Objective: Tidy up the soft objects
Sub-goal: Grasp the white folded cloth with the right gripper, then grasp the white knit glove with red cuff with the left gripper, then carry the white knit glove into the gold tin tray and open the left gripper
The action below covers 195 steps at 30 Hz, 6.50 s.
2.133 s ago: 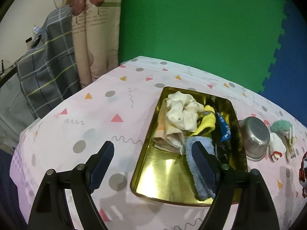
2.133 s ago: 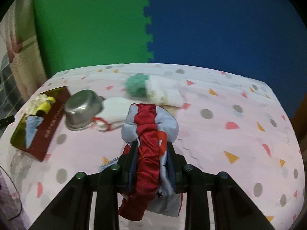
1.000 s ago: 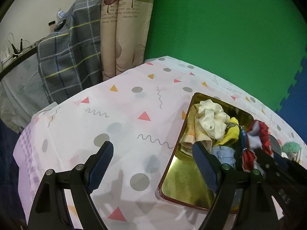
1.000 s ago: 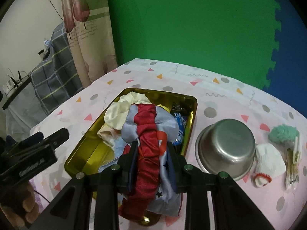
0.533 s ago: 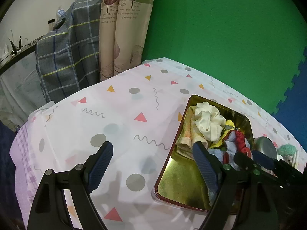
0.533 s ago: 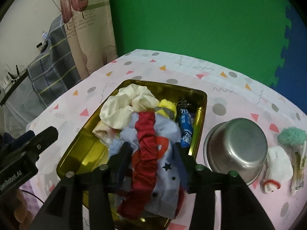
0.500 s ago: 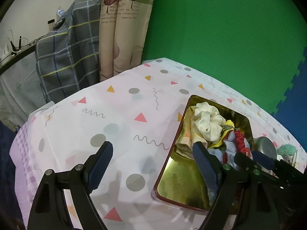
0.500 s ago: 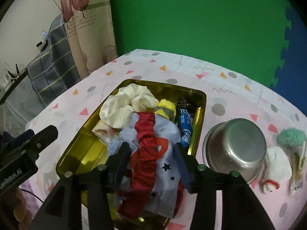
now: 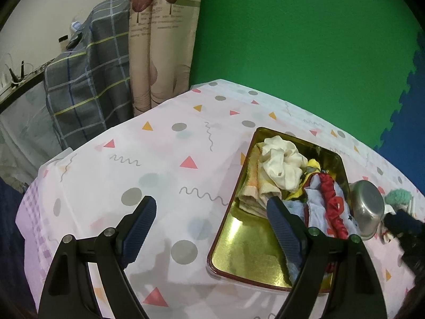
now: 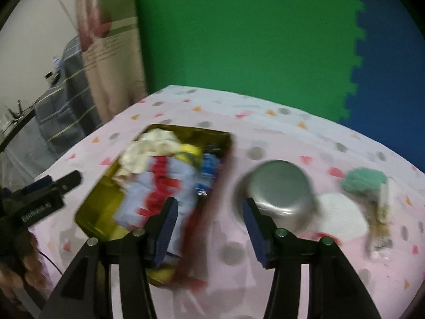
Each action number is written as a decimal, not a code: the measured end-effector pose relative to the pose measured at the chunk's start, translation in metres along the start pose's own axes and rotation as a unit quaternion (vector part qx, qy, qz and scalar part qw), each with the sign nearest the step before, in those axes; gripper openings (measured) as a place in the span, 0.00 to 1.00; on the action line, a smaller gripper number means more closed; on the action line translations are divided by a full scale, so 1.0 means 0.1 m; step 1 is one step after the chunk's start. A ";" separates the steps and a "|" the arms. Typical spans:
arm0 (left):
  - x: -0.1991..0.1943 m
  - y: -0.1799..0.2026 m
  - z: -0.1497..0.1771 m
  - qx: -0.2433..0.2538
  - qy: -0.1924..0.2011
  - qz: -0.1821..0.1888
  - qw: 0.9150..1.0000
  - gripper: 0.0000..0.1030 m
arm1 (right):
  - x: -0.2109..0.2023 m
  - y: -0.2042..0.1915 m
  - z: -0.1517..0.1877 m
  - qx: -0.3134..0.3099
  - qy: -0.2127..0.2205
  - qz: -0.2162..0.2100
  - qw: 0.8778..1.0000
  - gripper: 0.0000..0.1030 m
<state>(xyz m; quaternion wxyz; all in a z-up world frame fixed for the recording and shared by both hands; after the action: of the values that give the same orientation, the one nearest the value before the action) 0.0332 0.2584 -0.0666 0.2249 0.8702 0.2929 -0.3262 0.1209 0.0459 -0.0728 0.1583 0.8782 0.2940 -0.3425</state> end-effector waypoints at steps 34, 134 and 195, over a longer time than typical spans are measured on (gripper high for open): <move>-0.37 1.55 0.56 0.243 0.008 0.124 0.962 0.81 | 0.00 2.35 0.94 0.150 -0.029 0.161 0.975 0.26; -0.78 1.10 0.64 0.216 -0.071 0.104 0.968 0.18 | -0.71 2.57 2.02 0.212 -0.011 0.174 0.962 0.21; -0.21 0.63 0.13 0.128 -0.034 0.032 0.991 0.63 | -0.72 2.57 2.01 0.210 -0.010 0.175 0.962 0.21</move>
<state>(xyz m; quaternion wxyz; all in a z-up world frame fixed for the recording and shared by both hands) 0.0557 0.1976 -0.0486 0.1317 0.8892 0.2135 -0.3827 0.1366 -0.2793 -0.1474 0.0312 0.9258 0.0555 -0.3725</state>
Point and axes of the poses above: each gripper's, at about its wrist camera, not at the fingertips, and x roughly the way its jaws point, y to its right, z to its underside, the point moved 3 cm from there along x, roughly the way its jaws point, and after that the axes turned 13 degrees about -x, right-handed, at the moved point
